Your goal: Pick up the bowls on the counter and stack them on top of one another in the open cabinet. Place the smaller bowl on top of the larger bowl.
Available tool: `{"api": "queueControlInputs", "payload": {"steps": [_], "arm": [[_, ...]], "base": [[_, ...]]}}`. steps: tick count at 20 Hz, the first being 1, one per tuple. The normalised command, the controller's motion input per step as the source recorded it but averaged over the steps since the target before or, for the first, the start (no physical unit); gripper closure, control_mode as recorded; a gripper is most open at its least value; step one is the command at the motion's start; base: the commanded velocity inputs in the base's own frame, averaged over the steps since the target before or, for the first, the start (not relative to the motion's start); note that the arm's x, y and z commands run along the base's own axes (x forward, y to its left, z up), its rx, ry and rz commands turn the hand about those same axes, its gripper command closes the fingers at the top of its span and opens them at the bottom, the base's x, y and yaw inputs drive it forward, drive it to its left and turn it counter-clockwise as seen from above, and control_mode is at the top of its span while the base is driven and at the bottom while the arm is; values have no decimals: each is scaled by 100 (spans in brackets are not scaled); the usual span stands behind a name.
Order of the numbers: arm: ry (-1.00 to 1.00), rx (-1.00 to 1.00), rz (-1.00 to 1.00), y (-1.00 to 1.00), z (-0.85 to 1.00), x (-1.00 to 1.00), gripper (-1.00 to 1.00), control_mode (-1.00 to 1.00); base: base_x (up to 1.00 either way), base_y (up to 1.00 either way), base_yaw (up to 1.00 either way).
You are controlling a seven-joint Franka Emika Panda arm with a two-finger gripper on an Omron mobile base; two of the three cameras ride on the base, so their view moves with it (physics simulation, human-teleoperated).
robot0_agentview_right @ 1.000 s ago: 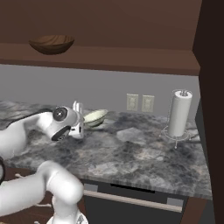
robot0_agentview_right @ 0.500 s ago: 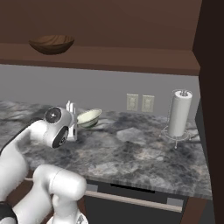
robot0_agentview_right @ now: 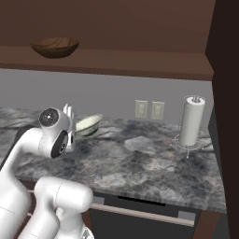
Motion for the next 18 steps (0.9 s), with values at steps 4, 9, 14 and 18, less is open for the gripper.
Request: {"api": "queueControlInputs", "payload": {"steps": [4,9,14,18], "arm": [[0,1,3,2,28,-61,100,-100],[0,1,4,1,34,-59,100,-100],[5,2,5,0,43,-52,100,-100],[4,2,4,1,33,-57,100,-100]], "base": [[0,0,0],[0,0,0],[0,0,0],[0,0,0]]}}
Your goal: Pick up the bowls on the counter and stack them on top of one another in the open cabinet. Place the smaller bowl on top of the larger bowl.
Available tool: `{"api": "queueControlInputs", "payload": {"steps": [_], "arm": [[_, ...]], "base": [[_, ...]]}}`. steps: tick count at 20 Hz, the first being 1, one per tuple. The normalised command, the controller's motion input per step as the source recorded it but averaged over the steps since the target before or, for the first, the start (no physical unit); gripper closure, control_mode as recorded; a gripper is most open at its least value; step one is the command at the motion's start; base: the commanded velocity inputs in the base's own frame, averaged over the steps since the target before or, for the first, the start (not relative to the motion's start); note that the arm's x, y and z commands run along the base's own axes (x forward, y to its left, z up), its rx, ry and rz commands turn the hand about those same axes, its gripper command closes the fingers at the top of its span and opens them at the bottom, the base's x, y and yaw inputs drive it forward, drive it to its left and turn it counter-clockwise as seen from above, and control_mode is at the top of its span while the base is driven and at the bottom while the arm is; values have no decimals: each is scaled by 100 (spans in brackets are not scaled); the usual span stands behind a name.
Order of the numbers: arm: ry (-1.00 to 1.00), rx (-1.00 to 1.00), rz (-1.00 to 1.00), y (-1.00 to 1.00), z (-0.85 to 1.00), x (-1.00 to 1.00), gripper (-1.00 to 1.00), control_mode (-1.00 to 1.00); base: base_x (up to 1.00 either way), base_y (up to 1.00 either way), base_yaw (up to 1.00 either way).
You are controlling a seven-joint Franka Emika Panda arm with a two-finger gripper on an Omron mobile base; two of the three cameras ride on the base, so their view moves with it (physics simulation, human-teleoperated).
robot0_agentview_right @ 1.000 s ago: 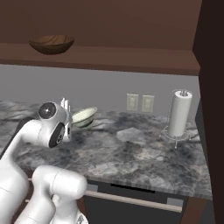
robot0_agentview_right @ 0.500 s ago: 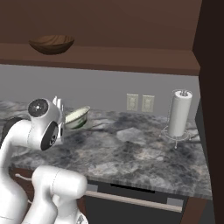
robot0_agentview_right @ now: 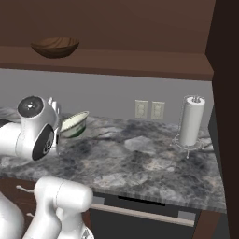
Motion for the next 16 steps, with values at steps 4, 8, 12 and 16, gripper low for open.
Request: {"api": "queueControlInputs", "payload": {"steps": [4,8,12,16], "arm": [[1,0,3,1,34,-60,100,-100],[0,1,4,0,42,-58,100,-100],[1,3,6,0,47,-49,100,-100],[0,3,7,0,56,-37,100,-100]], "base": [[0,0,0],[0,0,0],[0,0,0],[0,0,0]]}}
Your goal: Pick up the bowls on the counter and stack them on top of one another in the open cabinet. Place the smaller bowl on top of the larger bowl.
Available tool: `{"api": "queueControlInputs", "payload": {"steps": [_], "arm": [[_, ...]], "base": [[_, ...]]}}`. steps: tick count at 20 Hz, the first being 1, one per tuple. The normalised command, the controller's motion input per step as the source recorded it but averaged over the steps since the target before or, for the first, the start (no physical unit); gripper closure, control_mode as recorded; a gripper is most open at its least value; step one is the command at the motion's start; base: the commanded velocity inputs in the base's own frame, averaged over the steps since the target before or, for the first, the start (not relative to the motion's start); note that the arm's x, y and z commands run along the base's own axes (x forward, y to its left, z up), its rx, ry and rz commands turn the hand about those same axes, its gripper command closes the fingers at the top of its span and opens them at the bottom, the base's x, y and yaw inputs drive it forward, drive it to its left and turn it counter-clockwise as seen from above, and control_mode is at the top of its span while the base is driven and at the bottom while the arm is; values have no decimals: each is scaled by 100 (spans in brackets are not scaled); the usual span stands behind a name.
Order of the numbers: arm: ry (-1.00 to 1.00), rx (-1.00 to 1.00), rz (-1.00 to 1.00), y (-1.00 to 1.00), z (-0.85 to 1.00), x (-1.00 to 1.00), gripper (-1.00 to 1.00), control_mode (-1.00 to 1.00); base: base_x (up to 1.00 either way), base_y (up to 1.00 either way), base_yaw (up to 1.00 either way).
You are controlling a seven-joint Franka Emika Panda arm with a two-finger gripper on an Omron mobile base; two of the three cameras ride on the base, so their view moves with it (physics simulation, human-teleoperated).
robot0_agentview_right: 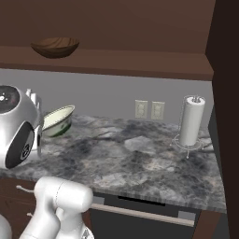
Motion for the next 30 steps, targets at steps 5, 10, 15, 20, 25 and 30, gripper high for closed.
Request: {"api": "queueControlInputs", "payload": {"steps": [5,10,15,20,25,30], "arm": [[0,2,7,0,60,-35,100,-100],[0,2,7,1,61,-27,100,-100],[-5,5,10,8,45,3,100,-100],[-9,8,9,7,34,4,100,-100],[-8,7,7,9,37,0,100,-100],[-6,9,6,8,38,0,100,-100]], "base": [[0,0,0],[0,0,0],[0,0,0],[0,0,0],[0,0,0],[0,0,0]]}}
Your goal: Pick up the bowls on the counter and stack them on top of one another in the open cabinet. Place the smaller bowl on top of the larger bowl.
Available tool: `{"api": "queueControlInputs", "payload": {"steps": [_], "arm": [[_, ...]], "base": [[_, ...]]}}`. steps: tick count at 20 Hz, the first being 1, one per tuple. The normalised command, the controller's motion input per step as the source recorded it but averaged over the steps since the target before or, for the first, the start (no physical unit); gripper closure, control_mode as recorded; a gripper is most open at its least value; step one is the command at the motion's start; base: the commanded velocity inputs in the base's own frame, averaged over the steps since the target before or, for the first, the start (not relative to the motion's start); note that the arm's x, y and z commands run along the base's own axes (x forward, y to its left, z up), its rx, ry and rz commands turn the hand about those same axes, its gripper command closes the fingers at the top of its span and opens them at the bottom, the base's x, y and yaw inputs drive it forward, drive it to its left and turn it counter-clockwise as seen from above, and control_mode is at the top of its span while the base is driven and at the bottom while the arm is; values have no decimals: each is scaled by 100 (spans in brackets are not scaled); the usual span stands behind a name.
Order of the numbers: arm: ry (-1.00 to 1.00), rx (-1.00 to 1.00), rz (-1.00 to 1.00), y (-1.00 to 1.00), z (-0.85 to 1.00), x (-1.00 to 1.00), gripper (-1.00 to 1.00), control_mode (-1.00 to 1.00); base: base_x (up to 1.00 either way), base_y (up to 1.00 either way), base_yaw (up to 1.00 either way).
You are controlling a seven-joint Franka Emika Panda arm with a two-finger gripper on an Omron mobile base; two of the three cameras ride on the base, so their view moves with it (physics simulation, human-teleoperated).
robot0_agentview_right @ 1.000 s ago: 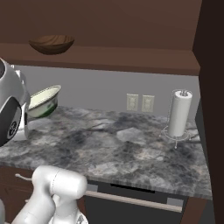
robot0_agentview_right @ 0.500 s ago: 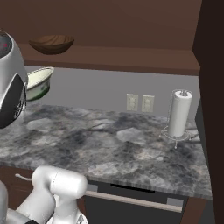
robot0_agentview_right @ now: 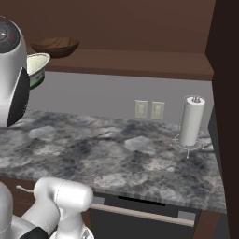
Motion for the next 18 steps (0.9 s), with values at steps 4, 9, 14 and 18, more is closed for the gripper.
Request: {"api": "queueControlInputs", "payload": {"steps": [4,9,14,18], "arm": [[-7,11,4,5,33,20,100,-100],[-6,12,1,2,26,46,100,-100],[-6,14,1,7,25,38,100,-100],[-5,12,1,16,21,34,100,-100]], "base": [[0,0,0],[0,0,0],[0,0,0],[0,0,0]]}}
